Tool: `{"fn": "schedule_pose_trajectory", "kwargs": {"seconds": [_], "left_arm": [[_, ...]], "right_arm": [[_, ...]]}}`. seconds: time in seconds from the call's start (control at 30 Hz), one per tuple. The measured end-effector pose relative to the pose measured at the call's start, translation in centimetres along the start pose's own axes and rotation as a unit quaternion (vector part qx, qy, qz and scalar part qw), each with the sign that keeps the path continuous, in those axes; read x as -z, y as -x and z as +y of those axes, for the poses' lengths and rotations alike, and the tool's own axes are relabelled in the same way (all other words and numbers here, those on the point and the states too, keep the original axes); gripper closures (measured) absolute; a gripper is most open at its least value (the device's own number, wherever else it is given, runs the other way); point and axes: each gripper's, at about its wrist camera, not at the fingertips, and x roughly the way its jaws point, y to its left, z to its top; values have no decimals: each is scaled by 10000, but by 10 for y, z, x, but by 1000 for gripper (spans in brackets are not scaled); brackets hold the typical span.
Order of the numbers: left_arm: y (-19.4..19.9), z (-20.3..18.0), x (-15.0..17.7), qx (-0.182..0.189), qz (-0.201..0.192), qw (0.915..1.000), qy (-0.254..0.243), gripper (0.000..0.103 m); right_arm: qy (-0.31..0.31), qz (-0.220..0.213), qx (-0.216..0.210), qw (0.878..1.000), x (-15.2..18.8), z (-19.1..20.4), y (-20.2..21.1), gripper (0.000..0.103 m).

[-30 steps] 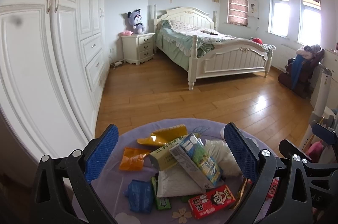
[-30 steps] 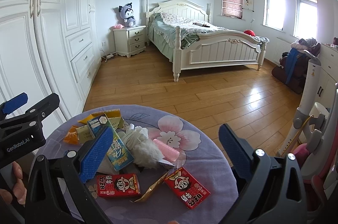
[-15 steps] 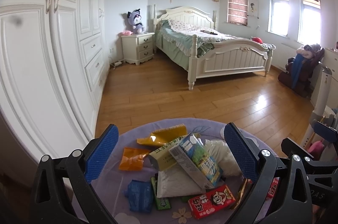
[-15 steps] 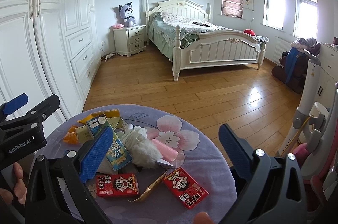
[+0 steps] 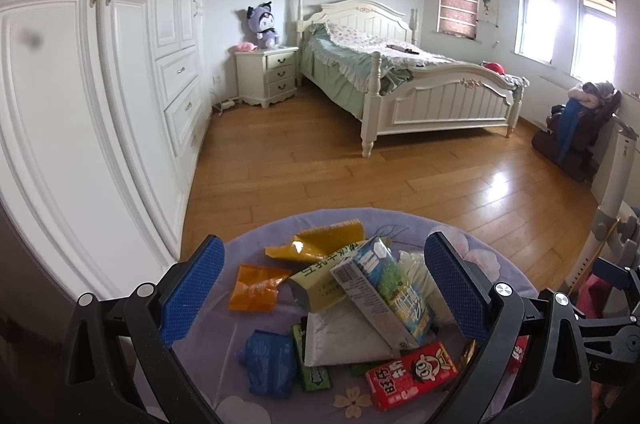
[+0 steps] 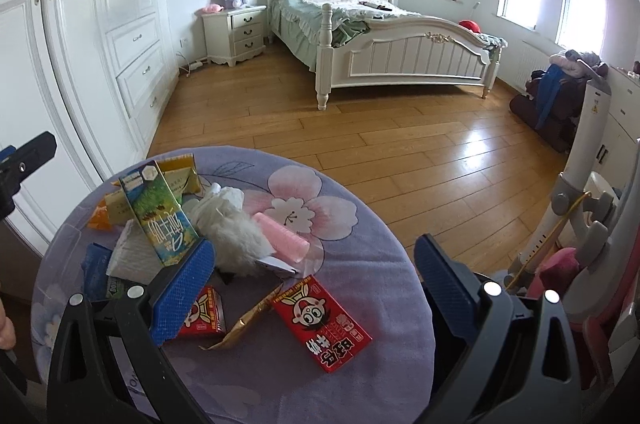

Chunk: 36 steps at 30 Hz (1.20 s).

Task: Collect trash
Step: 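Grasp the blue-green juice carton with the left gripper while the right grasps the red milk box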

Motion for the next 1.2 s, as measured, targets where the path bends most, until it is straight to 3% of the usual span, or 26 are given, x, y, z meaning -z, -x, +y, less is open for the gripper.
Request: {"fn": "schedule_pose_trajectory", "kwargs": {"seconds": [0.33,0.57,0.77,0.93,1.2], "left_arm": [[-1,3,1,-24,10,10000,28,5],[-11,2,9,-75,249,9997,11,5],[-34,2,22,-124,765,9970,-71,5],[-61,-6,38,-120,1426,9890,-364,5],[-115,-8,58,374,2332,9717,-89,5]], "right_arm": [[216,-234,-5,9995,-7,5,7,4],[174,288,-121,9994,7,-3,-16,4],[509,621,-195,9966,22,1,-34,4],[914,1018,-307,9901,33,0,-58,4],[1175,1522,-257,9810,47,-5,-93,4]]}}
